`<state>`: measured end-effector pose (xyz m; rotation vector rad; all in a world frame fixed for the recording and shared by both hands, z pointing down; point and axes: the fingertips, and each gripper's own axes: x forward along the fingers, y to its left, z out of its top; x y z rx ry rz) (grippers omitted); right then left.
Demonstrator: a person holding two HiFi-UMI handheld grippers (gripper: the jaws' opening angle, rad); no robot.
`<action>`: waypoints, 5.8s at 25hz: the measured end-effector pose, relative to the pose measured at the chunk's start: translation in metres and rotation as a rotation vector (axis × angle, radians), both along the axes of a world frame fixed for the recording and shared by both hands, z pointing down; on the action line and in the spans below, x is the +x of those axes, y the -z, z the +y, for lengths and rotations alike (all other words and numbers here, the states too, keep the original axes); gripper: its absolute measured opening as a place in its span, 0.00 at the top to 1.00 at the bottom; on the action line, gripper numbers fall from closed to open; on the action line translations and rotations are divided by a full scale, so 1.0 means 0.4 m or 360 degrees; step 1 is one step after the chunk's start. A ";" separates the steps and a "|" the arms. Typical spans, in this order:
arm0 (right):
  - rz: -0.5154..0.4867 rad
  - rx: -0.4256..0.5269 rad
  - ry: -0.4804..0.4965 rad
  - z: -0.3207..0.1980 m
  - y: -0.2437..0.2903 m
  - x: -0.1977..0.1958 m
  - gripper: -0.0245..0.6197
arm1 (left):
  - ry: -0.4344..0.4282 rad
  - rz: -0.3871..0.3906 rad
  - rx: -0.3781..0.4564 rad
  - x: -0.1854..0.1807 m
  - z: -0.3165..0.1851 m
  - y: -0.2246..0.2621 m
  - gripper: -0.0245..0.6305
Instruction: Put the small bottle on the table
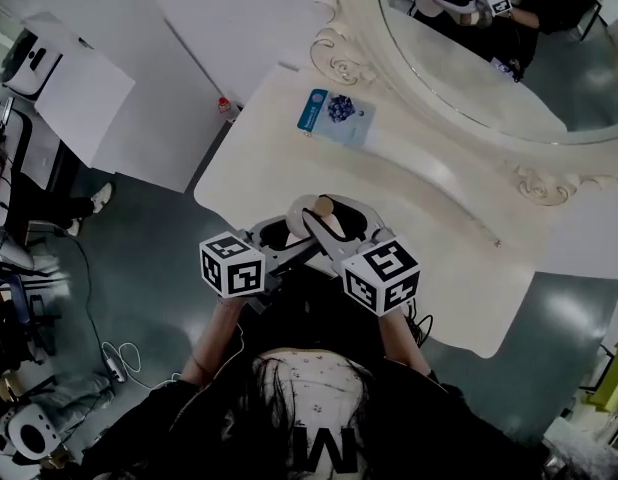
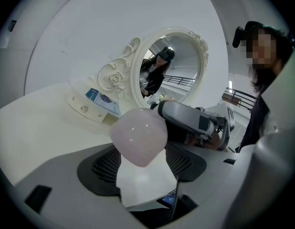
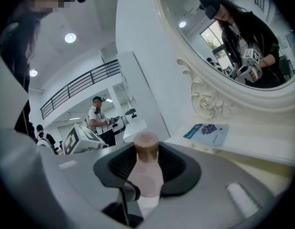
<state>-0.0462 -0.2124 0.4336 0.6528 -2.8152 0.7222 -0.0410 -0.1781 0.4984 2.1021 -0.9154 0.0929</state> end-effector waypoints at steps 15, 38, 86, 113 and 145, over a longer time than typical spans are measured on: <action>0.0060 -0.0130 -0.0455 -0.143 -0.073 -0.026 0.73 | -0.0598 -0.0641 0.0176 -0.053 -0.115 -0.115 0.54; 0.0373 -0.0288 -0.0922 -0.330 -0.334 -0.034 0.73 | -0.0522 -0.0327 0.0099 -0.310 -0.268 -0.107 0.55; 0.0700 0.0064 -0.0856 -0.383 -0.382 -0.083 0.67 | -0.0476 -0.0245 0.0184 -0.389 -0.249 -0.047 0.57; 0.0437 -0.0097 -0.0991 -0.087 -0.257 -0.098 0.66 | -0.0673 -0.0118 0.0092 -0.356 -0.166 -0.104 0.58; 0.0279 0.0076 -0.0997 0.533 -0.119 -0.048 0.95 | -0.0685 0.0051 0.0287 -0.205 0.372 0.036 0.59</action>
